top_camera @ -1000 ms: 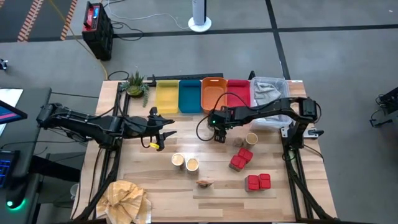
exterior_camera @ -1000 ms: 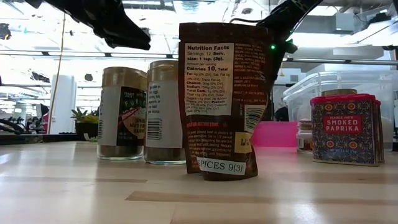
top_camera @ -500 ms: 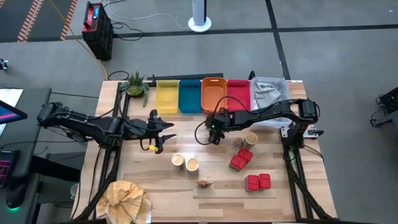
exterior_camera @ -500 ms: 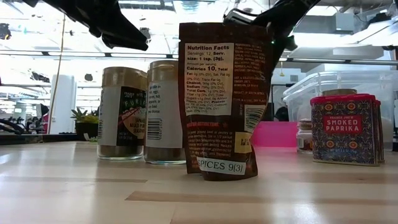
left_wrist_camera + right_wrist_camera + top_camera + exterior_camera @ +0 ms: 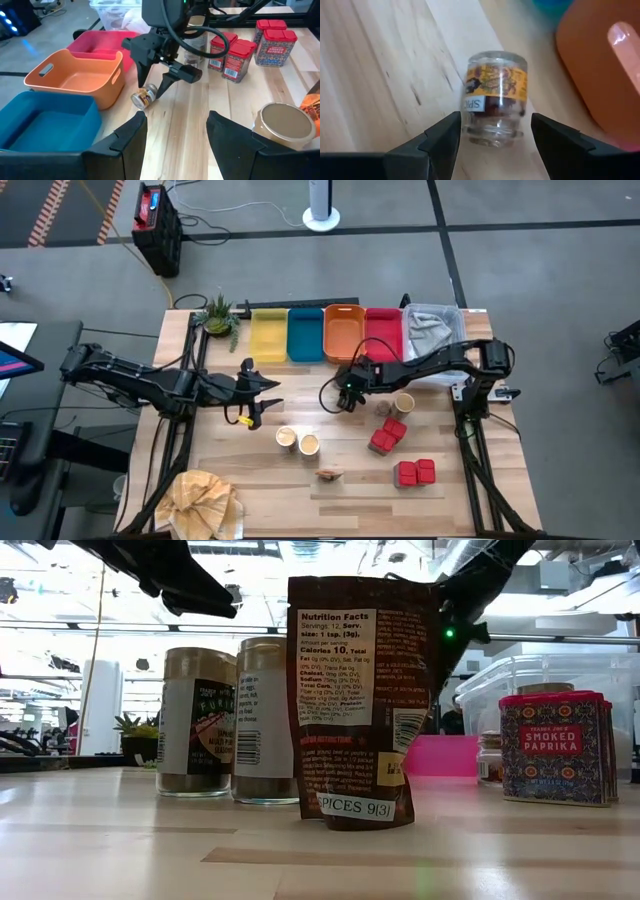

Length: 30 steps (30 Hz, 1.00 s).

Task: Sort spices by type
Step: Put the left brown spice bottle into the red bin

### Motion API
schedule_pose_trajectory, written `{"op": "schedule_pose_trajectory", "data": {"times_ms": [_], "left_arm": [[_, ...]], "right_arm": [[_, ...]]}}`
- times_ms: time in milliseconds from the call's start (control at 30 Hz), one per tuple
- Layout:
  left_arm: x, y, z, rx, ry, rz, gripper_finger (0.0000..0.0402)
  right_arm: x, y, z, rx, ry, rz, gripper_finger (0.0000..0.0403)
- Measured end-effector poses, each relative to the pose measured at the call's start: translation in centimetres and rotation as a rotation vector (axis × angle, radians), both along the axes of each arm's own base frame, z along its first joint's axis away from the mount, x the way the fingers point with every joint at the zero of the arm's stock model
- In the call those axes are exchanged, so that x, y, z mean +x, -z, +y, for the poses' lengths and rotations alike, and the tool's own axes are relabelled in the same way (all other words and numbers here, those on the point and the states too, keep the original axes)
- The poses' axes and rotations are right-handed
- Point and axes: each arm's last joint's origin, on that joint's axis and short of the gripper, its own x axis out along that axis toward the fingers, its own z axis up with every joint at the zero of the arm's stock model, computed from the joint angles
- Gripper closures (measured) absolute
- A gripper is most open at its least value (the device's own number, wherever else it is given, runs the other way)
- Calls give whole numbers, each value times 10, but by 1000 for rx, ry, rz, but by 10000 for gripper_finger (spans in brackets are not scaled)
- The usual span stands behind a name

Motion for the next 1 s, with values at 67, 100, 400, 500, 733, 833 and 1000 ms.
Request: {"op": "schedule_pose_trajectory", "data": {"times_ms": [67,100,400,500,733,833,1000], "left_arm": [[0,0,0,0,-1,0,205],[0,0,0,0,0,0,205],[0,0,0,0,0,0,205],[0,0,0,0,0,0,205],[0,0,0,0,0,0,205],[0,0,0,1,0,2,205],[0,0,0,7,3,4,205]], "right_arm": [[0,2,0,-3,0,-31,131],[0,3,-1,-4,3,-40,131],[-8,14,-5,-7,20,-81,149],[-11,18,-6,-7,24,-87,177],[-12,20,-5,-17,-7,-77,253],[-13,20,-1,-11,-45,-62,275],[-10,15,10,21,-172,25,252]]}}
